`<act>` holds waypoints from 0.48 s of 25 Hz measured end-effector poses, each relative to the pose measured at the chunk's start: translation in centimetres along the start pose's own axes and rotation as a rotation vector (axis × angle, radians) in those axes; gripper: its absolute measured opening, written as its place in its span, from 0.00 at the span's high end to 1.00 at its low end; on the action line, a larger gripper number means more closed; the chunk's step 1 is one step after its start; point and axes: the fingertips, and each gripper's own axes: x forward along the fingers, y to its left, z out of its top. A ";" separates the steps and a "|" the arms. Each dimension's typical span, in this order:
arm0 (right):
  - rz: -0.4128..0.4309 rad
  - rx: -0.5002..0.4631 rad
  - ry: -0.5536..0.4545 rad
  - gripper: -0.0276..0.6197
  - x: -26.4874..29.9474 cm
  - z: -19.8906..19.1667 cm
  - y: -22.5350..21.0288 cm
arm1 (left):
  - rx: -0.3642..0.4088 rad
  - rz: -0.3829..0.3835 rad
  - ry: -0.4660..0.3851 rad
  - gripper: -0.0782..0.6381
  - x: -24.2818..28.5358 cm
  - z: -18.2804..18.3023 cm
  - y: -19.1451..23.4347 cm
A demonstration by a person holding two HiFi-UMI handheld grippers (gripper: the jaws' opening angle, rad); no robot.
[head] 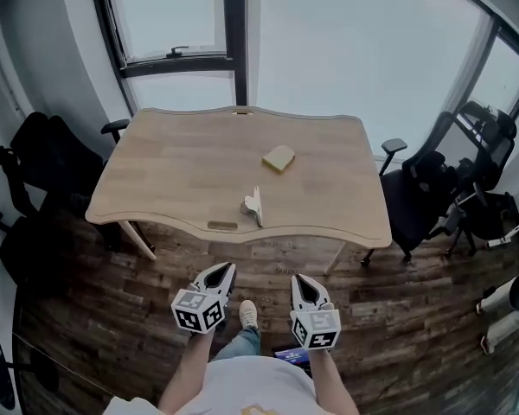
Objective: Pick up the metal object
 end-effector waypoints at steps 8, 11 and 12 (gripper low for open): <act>-0.006 -0.010 0.032 0.94 13.3 4.4 -2.7 | -0.027 -0.032 0.003 0.86 10.1 5.9 8.0; -0.023 -0.019 0.032 0.94 17.0 5.7 -3.7 | -0.020 -0.037 0.007 0.86 13.6 7.6 10.7; -0.035 -0.021 0.031 0.94 18.0 6.1 -4.2 | -0.011 -0.042 0.010 0.86 14.8 8.0 11.4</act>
